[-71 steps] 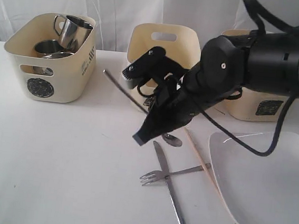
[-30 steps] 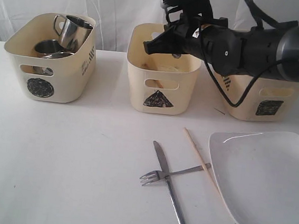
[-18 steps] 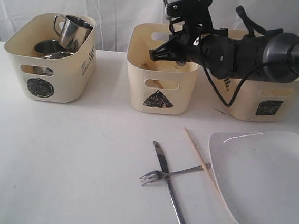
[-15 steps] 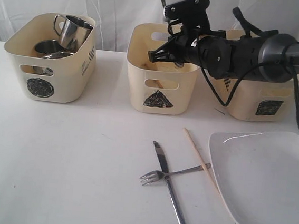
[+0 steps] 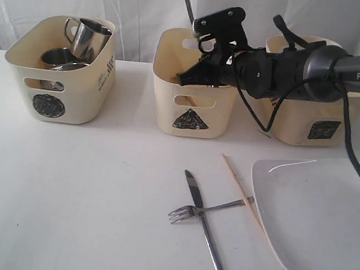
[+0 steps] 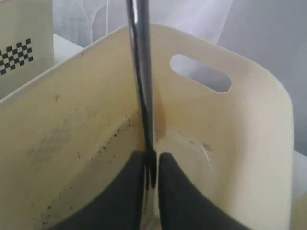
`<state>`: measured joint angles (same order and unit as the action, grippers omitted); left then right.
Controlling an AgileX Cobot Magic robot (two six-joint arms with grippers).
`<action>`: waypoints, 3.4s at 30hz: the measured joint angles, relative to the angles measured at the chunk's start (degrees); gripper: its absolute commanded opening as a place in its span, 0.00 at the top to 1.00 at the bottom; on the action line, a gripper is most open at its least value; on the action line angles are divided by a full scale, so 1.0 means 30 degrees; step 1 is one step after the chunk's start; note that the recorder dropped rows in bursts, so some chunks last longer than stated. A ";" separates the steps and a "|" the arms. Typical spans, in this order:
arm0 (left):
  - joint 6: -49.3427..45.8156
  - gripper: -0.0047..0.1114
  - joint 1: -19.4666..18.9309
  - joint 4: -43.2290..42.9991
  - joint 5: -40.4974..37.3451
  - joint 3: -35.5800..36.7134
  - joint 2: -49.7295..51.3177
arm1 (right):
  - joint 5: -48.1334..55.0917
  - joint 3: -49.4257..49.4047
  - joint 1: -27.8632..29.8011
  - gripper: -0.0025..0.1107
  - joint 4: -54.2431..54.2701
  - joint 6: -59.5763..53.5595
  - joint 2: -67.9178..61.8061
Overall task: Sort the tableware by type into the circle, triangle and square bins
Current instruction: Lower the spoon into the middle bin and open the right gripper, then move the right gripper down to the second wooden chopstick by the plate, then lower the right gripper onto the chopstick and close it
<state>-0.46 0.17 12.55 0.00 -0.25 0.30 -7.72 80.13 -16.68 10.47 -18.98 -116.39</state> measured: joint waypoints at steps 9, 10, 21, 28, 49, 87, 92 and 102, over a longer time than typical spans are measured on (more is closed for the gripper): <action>0.0000 0.64 0.0000 0.0000 0.0000 0.0000 0.0000 | 0.1210 0.0040 0.0000 0.74 0.0000 -0.0028 0.0000; 0.0000 0.64 0.0000 0.0000 0.0000 0.0000 0.0000 | 0.1498 0.0040 0.0000 0.74 0.0000 -0.0028 0.0088; 0.0000 0.64 0.0000 0.0000 0.0000 0.0000 0.0000 | 0.8192 0.0073 -0.0134 0.74 -0.0245 -0.0028 0.2981; 0.0000 0.64 0.0000 0.0000 0.0000 0.0000 0.0000 | 1.4170 -0.0402 -0.0903 0.74 -0.1472 -0.0550 0.4238; 0.0000 0.64 0.0000 0.0000 0.0000 0.0000 0.0000 | 1.7833 -0.4423 -0.2066 0.74 -0.3316 -0.1048 0.5034; 0.0000 0.64 0.0000 0.0000 0.0000 0.0000 0.0000 | 1.5393 -0.4464 -0.1301 0.56 -0.4938 0.8791 0.2108; 0.0000 0.64 0.0000 0.0000 0.0000 0.0000 0.0000 | 1.5389 -0.4143 -0.1079 0.56 -0.5013 0.8832 0.2029; 0.0000 0.64 0.0000 0.0000 0.0000 0.0000 0.0000 | 1.5361 -0.3875 -0.0789 0.56 -0.5082 0.8832 0.1916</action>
<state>-0.46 0.17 12.55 0.00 -0.25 0.30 38.36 68.51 -19.05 -4.77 7.51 -110.65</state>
